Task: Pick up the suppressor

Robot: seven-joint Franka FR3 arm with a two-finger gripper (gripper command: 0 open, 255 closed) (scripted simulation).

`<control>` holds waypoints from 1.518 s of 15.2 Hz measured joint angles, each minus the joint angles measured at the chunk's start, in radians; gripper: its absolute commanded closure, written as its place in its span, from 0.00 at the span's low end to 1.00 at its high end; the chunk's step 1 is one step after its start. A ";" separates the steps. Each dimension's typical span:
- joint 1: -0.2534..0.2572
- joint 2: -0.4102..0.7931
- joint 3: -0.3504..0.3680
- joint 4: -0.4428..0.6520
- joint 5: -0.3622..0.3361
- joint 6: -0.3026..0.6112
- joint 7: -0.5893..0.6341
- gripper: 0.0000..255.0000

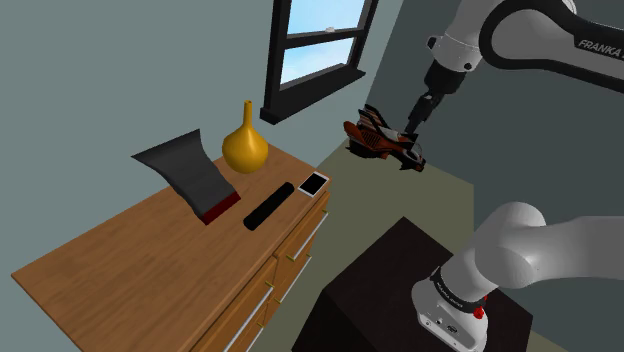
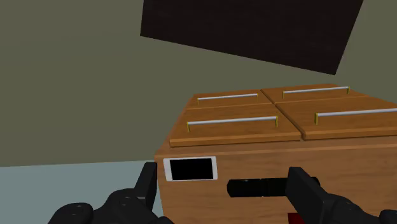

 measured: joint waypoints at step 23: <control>-0.116 0.610 0.412 0.036 0.102 0.412 0.983 0.00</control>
